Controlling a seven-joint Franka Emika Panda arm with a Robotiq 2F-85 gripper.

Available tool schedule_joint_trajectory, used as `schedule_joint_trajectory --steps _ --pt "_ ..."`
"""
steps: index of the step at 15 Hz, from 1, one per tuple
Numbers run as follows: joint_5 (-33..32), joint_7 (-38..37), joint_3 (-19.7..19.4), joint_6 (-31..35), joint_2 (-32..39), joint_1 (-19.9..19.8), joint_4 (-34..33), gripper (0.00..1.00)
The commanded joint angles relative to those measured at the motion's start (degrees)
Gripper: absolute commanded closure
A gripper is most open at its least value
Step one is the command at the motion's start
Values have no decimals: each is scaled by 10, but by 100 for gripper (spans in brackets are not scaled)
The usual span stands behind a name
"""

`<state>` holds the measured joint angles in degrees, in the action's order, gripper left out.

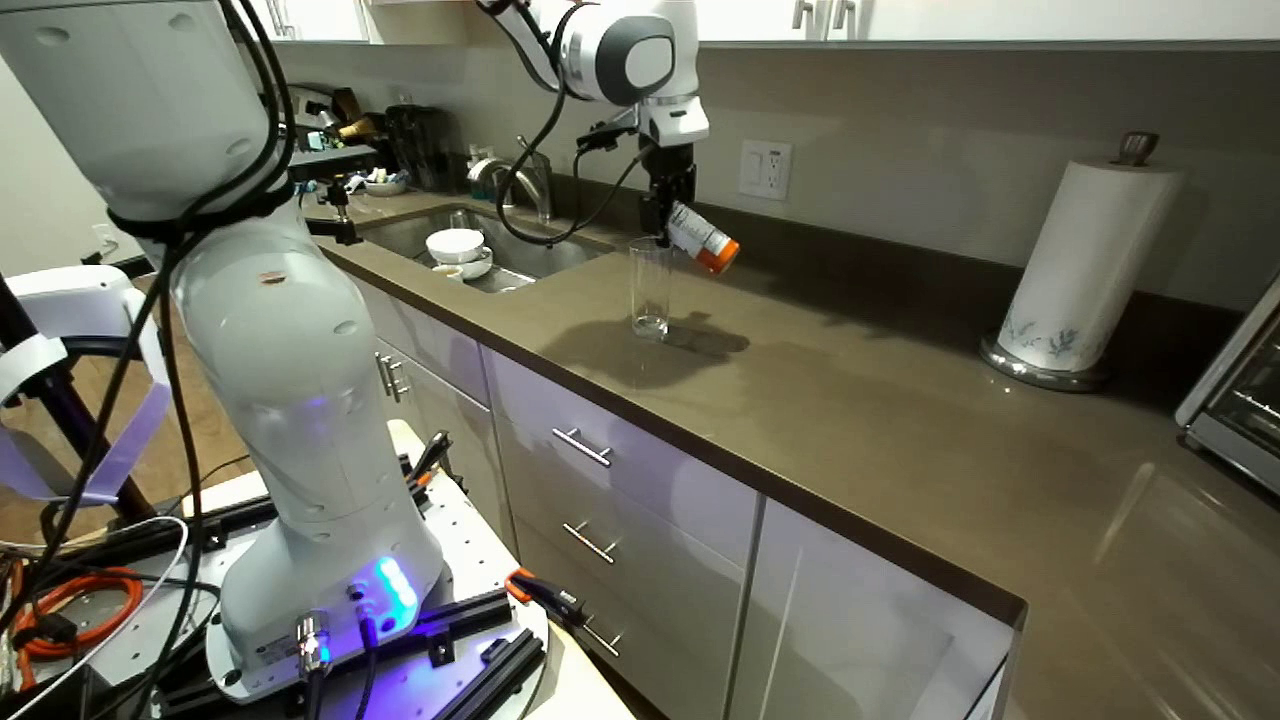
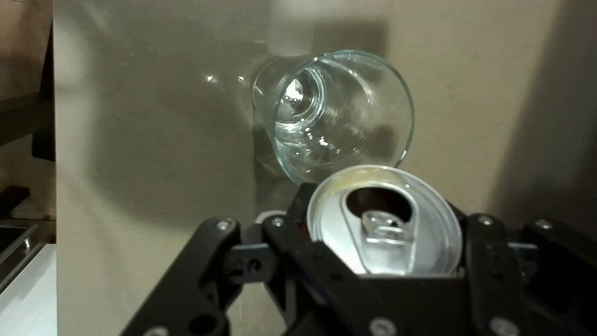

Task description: Pick up the can, pour its contents in the glass cup and put it down

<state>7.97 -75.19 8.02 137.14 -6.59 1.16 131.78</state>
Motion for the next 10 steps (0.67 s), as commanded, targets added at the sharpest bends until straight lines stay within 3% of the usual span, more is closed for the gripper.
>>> schedule_joint_trajectory --steps 1,10 --pt "-23 -30 0 22 -19 7 19 72" --pt "-51 -50 4 42 -22 10 29 72"
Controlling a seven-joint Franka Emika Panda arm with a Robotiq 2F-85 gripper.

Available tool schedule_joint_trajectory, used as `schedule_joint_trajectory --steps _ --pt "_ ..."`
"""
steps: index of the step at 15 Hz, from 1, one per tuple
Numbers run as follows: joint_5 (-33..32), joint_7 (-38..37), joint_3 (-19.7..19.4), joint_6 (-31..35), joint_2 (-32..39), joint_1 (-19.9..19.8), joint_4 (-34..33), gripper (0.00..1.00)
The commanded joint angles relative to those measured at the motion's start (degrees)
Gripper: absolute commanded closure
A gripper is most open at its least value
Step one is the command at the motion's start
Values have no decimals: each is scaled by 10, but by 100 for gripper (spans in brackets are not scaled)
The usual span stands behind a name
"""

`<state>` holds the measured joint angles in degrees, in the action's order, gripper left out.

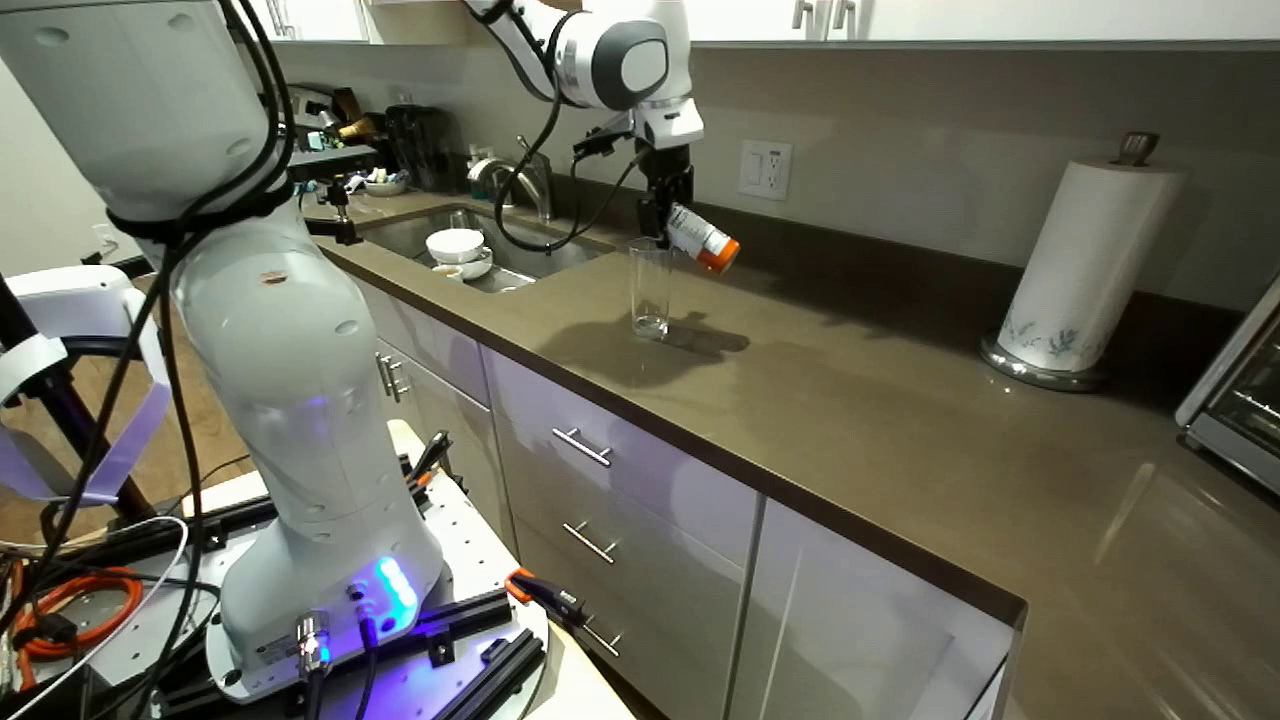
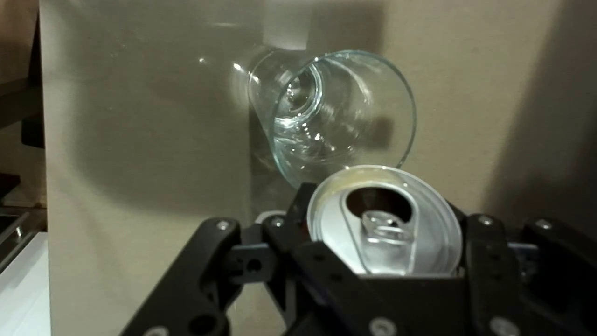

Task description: Pick up the can, pour its contents in the glass cup and put it down

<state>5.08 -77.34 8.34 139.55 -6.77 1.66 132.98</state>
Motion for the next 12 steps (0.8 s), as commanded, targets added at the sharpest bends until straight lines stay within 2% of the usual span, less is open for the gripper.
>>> schedule_joint_trajectory --steps 1,12 --pt "-24 -31 0 19 -20 5 18 72" --pt "-52 -55 5 31 -21 6 20 72"
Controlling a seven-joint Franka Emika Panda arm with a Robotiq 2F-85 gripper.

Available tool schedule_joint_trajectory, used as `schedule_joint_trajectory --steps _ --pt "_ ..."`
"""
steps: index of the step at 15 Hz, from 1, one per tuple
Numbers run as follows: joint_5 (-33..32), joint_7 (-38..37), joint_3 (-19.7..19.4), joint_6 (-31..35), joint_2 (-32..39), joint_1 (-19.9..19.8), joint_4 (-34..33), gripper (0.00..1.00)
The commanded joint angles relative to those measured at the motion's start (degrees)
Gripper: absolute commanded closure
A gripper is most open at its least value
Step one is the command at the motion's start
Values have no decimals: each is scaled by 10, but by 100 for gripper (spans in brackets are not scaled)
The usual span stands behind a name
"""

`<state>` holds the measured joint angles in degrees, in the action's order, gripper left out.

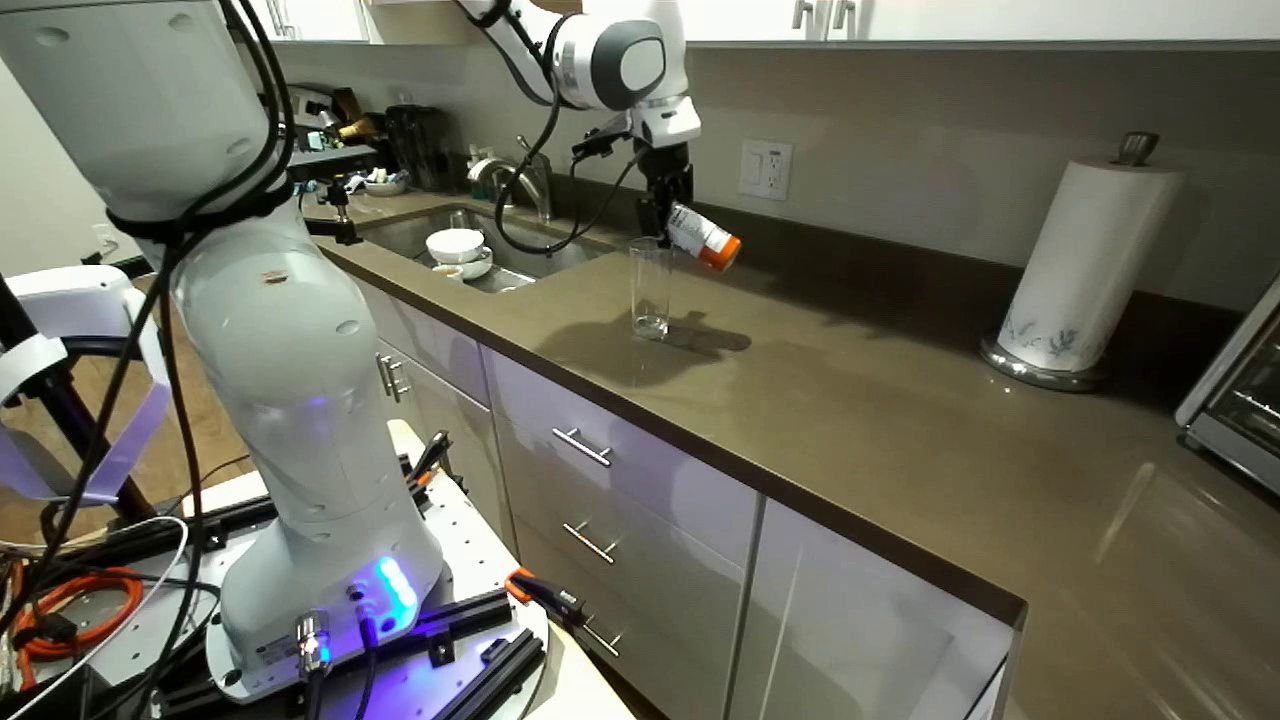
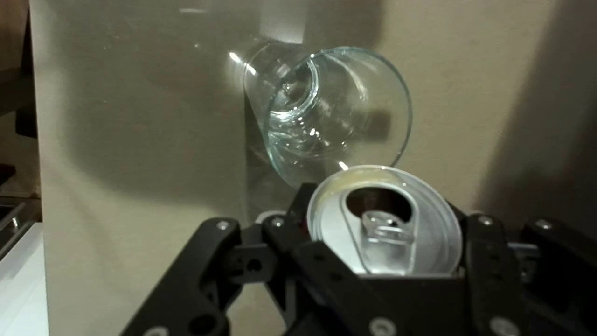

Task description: Pick up the can, pour its contents in the glass cup and put it down

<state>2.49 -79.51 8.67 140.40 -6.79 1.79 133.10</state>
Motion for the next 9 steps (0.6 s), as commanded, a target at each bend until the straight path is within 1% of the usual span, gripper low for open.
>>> schedule_joint_trajectory --steps 1,9 --pt "-31 -38 3 25 -21 4 20 72" --pt "-66 -68 9 33 -24 4 28 72"
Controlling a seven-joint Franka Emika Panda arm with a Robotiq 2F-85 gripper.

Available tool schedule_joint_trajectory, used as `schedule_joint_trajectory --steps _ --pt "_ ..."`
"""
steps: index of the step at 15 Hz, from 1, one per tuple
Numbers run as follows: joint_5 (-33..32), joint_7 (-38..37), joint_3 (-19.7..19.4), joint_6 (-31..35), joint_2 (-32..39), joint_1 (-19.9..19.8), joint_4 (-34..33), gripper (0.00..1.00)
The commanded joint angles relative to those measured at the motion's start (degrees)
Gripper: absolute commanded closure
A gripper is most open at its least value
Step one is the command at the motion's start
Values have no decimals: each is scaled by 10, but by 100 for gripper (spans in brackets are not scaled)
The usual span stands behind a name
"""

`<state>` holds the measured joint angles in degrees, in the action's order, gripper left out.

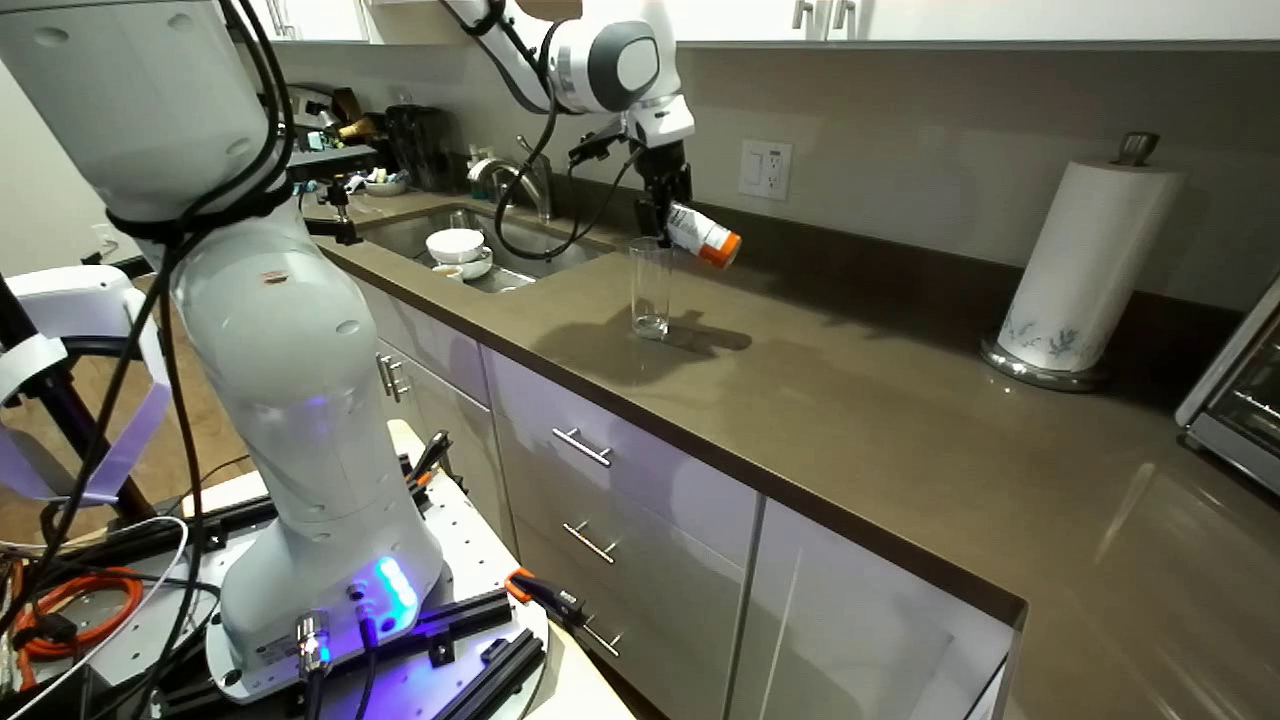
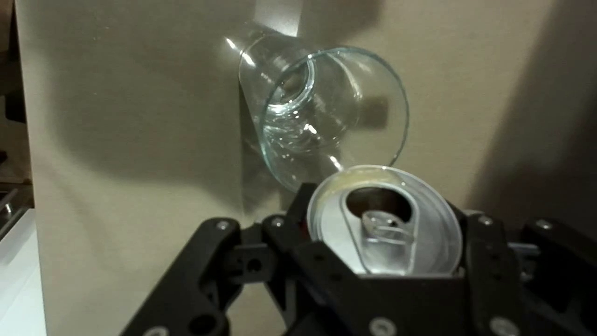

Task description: Pick up the can, pour its contents in the glass cup and put it down

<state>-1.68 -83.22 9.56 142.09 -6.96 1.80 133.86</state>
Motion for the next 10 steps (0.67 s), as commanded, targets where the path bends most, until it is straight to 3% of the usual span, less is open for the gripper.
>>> schedule_joint_trajectory --steps 1,10 --pt "-28 -35 1 17 -24 4 23 72" --pt "-46 -46 3 19 -32 1 32 72"
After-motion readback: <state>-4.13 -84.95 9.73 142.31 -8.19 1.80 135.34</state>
